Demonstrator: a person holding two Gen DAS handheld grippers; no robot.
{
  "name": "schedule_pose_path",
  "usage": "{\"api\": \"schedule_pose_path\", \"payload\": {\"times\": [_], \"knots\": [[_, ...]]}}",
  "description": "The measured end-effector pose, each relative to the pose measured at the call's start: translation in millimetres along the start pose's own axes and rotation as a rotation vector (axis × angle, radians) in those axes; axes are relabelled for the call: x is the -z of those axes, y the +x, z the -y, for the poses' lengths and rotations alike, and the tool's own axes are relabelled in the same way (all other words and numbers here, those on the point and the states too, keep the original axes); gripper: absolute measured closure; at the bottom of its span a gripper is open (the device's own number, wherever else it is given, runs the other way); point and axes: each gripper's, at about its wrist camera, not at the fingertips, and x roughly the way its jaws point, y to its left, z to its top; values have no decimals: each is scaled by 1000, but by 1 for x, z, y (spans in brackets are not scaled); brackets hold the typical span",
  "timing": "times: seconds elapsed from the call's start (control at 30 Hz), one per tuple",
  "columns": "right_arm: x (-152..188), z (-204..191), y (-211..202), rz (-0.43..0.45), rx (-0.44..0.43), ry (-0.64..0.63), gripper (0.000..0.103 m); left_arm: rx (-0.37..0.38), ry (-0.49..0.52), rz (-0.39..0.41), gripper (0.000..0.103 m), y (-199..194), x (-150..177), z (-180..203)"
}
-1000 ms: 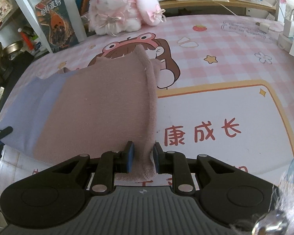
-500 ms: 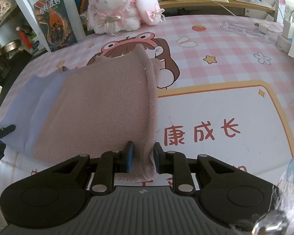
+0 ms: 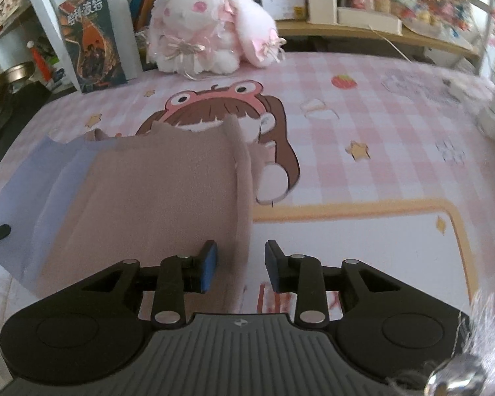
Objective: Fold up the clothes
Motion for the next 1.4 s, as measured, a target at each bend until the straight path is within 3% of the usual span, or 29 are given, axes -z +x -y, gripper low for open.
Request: {"api": "schedule_pose_path", "payload": {"times": [0.23, 0.4, 0.63, 0.8, 0.9, 0.97, 1.1, 1.17, 1.3, 1.4], "knots": [[-11, 7, 17, -41, -75, -99, 73, -53, 29, 50, 91, -3, 7, 11], [-12, 13, 19, -48, -135, -152, 73, -85, 124, 114, 93, -15, 13, 40], [-15, 20, 22, -52, -203, -213, 73, -78, 430, 211, 93, -38, 43, 128], [-18, 28, 26, -60, -256, -234, 73, -61, 700, 257, 93, -44, 90, 195], [-19, 32, 28, -65, -285, -246, 73, -65, 898, 233, 93, -44, 136, 231], [-20, 33, 29, -67, -303, -257, 73, -82, 1057, 148, 92, -36, 177, 247], [-24, 38, 32, -89, -339, -249, 73, -218, 1382, -47, 87, 1, 262, 247], [-26, 41, 34, -102, -355, -237, 74, -314, 1506, -72, 84, 20, 294, 236], [-29, 47, 36, -119, -384, -214, 74, -367, 1593, -28, 83, 27, 313, 227], [-30, 54, 37, -130, -404, -172, 73, -351, 1558, -23, 77, 24, 307, 225]]}}
